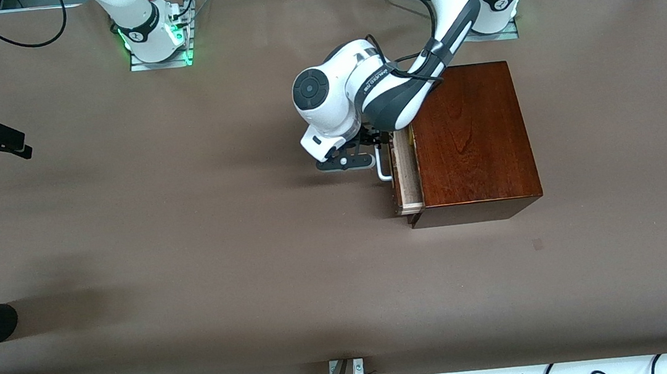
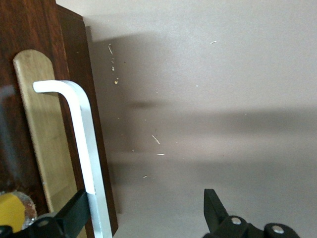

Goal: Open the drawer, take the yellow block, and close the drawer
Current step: 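Pull the drawer out of the box with the left gripper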

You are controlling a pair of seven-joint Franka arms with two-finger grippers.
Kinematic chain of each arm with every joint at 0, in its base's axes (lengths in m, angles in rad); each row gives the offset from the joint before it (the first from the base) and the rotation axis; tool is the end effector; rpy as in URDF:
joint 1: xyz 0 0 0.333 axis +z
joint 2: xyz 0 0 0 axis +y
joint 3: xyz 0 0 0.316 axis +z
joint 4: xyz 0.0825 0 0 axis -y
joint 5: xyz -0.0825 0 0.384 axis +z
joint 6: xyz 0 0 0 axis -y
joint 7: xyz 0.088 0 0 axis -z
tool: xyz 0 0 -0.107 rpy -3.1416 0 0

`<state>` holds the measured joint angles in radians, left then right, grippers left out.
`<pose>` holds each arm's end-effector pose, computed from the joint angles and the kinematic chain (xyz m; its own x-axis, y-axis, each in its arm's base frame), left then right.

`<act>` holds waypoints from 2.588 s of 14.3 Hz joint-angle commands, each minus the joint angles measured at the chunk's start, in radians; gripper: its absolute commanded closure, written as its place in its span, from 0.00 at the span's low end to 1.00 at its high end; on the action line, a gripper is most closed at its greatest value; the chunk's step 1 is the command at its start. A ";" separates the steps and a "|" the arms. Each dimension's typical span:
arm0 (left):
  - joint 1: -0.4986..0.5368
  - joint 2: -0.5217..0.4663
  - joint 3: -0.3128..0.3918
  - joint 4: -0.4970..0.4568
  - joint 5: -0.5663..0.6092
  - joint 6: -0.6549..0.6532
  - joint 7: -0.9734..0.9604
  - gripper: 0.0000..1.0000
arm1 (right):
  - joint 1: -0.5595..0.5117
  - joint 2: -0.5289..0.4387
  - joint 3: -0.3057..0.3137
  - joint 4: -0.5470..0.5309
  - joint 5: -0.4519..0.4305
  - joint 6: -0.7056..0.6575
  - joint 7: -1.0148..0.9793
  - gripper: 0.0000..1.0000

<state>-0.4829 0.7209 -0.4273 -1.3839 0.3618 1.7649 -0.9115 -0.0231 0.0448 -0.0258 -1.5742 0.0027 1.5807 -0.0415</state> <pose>0.4933 -0.4909 0.2912 0.9905 -0.0451 -0.1300 -0.0757 -0.9675 -0.2411 0.5673 -0.0272 0.5986 0.9992 -0.0074 -0.0382 -0.0075 -1.0000 -0.0031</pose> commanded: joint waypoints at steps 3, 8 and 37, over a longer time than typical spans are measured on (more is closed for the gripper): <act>-0.048 0.055 -0.008 0.074 0.011 0.005 -0.029 0.00 | -0.003 -0.005 0.001 -0.006 0.014 0.004 -0.012 0.00; -0.072 0.086 -0.008 0.135 0.011 0.007 -0.056 0.00 | -0.003 -0.005 0.001 -0.006 0.014 0.005 -0.012 0.00; -0.151 0.144 -0.008 0.246 -0.001 0.039 -0.099 0.00 | -0.003 -0.005 0.001 -0.006 0.014 0.004 -0.012 0.00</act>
<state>-0.5940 0.8115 -0.4073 -1.2291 0.3803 1.7800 -0.9774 -0.0231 0.0448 -0.0258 -1.5742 0.0027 1.5807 -0.0415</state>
